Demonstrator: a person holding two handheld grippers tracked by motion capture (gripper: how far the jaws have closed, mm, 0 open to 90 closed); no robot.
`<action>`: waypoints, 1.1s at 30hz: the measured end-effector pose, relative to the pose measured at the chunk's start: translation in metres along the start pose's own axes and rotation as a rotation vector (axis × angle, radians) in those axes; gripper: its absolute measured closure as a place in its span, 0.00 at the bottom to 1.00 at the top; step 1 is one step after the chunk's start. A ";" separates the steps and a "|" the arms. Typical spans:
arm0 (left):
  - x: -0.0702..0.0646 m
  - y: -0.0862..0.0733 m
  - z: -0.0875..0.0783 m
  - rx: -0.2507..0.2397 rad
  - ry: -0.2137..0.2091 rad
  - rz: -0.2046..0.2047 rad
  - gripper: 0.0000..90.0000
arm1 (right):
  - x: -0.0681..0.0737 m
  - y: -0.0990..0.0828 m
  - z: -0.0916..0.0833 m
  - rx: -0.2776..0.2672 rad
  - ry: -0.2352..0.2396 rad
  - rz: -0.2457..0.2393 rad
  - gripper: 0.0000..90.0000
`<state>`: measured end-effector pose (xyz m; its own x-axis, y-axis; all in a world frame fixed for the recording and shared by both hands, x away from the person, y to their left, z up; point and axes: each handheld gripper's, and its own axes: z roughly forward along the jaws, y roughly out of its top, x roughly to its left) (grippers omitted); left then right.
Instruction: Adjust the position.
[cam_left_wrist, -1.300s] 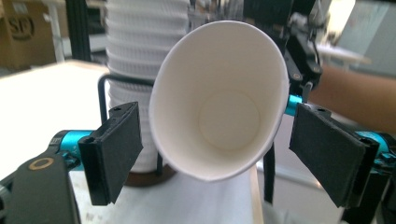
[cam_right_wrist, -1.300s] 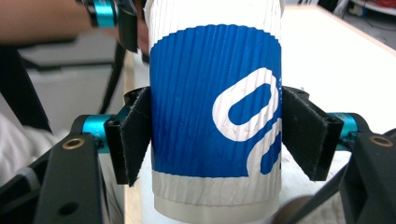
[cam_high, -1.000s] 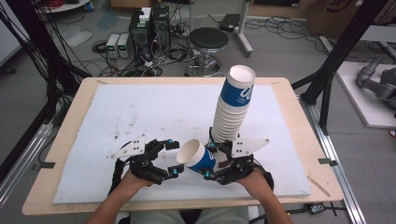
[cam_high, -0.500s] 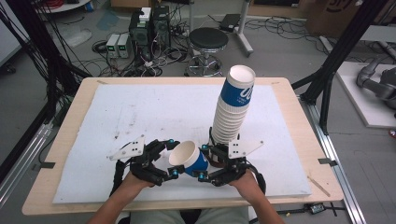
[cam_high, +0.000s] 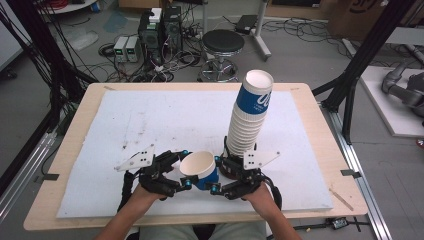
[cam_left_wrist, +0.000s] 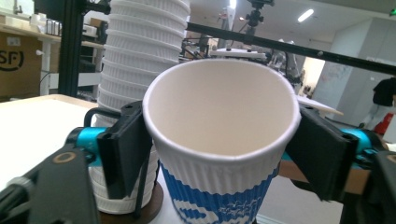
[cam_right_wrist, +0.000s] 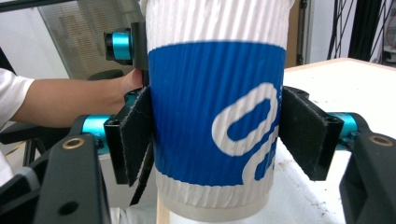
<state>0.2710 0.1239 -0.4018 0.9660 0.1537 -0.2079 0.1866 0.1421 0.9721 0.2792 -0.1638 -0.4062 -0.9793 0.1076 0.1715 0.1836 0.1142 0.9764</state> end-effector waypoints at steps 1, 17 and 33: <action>0.000 0.001 0.000 0.008 0.000 0.009 0.31 | 0.000 0.000 0.000 0.007 -0.002 0.001 0.34; 0.002 0.009 -0.010 0.066 0.073 0.075 0.34 | 0.004 0.007 -0.013 0.097 -0.096 -0.018 0.25; 0.016 0.024 -0.049 0.150 0.454 0.187 0.34 | 0.021 0.021 -0.048 0.188 -0.186 -0.082 0.25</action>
<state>0.2827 0.1775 -0.3868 0.8166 0.5767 -0.0227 0.0740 -0.0656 0.9951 0.2583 -0.2066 -0.3760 -0.9621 0.2682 0.0490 0.1343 0.3096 0.9413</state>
